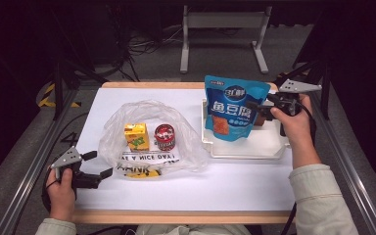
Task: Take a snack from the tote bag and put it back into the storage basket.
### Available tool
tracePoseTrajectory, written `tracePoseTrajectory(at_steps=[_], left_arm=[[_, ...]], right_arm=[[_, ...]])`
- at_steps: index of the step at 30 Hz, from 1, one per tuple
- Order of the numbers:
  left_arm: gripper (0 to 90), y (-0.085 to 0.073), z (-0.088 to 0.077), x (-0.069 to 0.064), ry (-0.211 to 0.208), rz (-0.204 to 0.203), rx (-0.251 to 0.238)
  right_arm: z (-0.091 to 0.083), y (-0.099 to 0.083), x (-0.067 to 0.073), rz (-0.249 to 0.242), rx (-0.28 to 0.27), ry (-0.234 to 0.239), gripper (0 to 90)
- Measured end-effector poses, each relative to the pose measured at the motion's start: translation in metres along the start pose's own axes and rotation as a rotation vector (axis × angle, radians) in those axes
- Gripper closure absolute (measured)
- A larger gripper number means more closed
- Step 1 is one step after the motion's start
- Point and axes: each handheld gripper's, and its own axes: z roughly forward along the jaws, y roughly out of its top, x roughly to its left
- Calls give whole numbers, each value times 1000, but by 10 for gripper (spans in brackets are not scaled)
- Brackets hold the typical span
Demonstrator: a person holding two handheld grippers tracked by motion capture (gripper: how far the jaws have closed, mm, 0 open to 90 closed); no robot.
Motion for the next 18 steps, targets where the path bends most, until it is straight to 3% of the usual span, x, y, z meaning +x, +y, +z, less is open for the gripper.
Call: tracePoseTrajectory(at_steps=[5, 10, 18], left_arm=[[29, 2, 1, 0, -1, 4, 3], [29, 3, 4, -1, -5, 9, 9], [29, 2, 4, -1, -4, 8, 9]], right_arm=[[-12, -5, 5, -15, 0, -35, 428], [-27, -19, 6, 28, -35, -52, 420], [-43, -35, 18, 1, -42, -101, 459]])
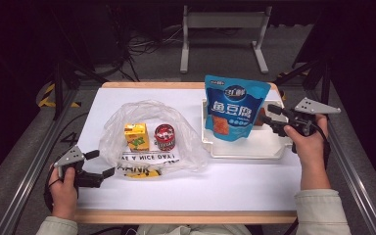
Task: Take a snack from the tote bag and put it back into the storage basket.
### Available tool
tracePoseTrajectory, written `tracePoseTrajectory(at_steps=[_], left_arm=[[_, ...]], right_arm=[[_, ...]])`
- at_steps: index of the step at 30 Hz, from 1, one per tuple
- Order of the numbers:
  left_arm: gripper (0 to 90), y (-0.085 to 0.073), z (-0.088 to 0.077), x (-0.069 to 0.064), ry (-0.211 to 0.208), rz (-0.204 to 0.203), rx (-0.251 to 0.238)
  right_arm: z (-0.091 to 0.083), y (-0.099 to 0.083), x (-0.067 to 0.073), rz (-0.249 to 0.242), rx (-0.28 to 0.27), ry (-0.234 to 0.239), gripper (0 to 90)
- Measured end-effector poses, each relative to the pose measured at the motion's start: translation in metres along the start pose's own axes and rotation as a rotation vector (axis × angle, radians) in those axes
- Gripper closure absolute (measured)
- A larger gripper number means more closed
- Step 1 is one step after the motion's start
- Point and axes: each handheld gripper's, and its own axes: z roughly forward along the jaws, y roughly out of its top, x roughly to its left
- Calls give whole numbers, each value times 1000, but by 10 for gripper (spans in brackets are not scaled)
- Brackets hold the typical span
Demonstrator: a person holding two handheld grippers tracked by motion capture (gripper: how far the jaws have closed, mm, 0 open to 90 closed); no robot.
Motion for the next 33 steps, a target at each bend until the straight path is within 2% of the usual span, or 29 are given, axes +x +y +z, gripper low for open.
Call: tracePoseTrajectory(at_steps=[2, 4, 7, 11, 15, 26, 28, 33], left_arm=[[29, 0, 0, 0, 1, -1, 0], [29, 0, 1, -1, -2, -6, 7], [29, 0, 1, -1, -1, 5, 4], [29, 0, 1, -1, 1, 6, 5], [29, 0, 0, 0, -1, 6, 2], [29, -1, -1, -1, 6, 6, 7], [29, -2, -2, -1, 9, -1, 4], [29, -4, -6, -2, 15, 1, 4]], right_arm=[[-4, -4, 3, 9, -20, -10, 494], [-7, -9, 7, 28, -40, 2, 544], [-5, -13, 12, 2, 0, 1, 568], [-4, -17, 15, 5, 15, 11, 593], [1, -22, 17, -2, 53, 19, 646], [17, -34, 18, -2, 159, 48, 894], [23, -36, 18, -19, 202, 39, 900], [36, -40, 21, -35, 267, 31, 900]])
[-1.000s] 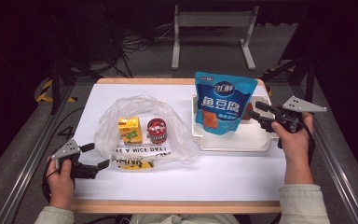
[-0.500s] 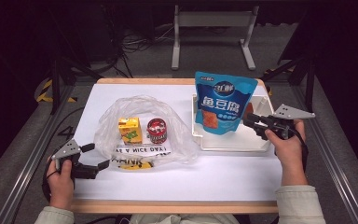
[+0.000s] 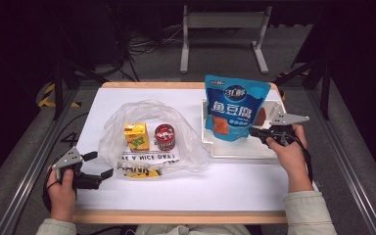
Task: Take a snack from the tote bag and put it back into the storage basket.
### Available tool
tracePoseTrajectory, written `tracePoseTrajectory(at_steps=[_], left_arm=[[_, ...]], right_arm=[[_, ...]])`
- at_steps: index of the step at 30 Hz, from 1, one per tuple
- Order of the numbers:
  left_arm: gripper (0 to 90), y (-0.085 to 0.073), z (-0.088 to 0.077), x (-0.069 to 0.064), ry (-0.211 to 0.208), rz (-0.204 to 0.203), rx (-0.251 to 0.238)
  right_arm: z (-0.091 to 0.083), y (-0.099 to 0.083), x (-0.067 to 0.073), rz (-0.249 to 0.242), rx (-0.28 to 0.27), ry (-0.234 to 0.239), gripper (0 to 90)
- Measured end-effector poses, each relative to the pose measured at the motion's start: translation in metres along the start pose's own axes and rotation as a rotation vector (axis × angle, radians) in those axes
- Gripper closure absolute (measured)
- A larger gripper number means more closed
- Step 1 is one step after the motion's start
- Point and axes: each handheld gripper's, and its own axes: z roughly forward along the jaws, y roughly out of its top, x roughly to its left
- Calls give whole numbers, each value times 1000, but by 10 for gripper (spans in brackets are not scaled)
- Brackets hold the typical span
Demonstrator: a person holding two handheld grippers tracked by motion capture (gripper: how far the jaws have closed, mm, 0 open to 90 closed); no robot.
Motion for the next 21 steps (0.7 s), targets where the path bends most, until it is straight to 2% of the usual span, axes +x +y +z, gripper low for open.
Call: tracePoseTrajectory(at_steps=[3, 11, 21], left_arm=[[29, -2, -3, -1, 7, -3, 1], [29, -6, -9, -1, 21, -12, -2], [29, -8, -11, -2, 28, -15, -2]], right_arm=[[8, -1, 0, 6, 45, -21, 900], [21, -3, -2, 27, 101, -42, 900], [34, -6, -5, 66, 135, -87, 900]])
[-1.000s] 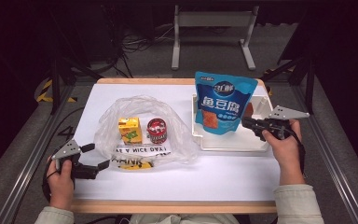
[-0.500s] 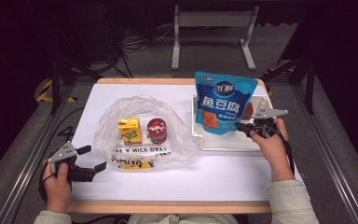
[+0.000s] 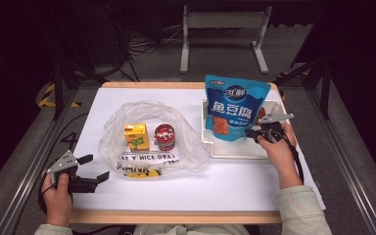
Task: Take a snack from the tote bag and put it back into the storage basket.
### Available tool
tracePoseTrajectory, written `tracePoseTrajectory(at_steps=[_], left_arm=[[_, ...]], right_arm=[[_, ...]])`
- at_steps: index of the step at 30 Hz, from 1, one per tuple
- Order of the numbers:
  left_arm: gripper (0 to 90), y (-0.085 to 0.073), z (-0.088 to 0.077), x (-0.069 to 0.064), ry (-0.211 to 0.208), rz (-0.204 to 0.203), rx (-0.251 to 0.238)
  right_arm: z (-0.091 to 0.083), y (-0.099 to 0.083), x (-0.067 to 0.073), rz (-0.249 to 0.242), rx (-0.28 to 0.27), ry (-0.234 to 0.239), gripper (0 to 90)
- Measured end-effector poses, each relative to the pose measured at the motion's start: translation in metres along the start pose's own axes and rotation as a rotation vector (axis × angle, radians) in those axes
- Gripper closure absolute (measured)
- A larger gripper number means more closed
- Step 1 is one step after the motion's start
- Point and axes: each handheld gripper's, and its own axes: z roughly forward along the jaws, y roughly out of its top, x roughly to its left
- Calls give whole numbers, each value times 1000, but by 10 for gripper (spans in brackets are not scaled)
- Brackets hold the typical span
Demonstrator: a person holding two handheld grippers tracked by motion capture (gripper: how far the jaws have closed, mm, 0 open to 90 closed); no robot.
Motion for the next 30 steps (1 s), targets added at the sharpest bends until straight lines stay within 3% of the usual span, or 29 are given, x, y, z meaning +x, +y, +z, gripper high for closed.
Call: tracePoseTrajectory(at_steps=[12, 25, 30], left_arm=[[29, 0, 1, 0, 0, -1, 4], [29, 0, 1, 0, 0, -4, 3], [29, 0, 2, 1, -2, -10, -1]], right_arm=[[11, 0, -1, 26, -4, -45, 900], [20, 0, -4, 39, -18, -69, 900], [21, -1, -4, 52, -7, -58, 900]])
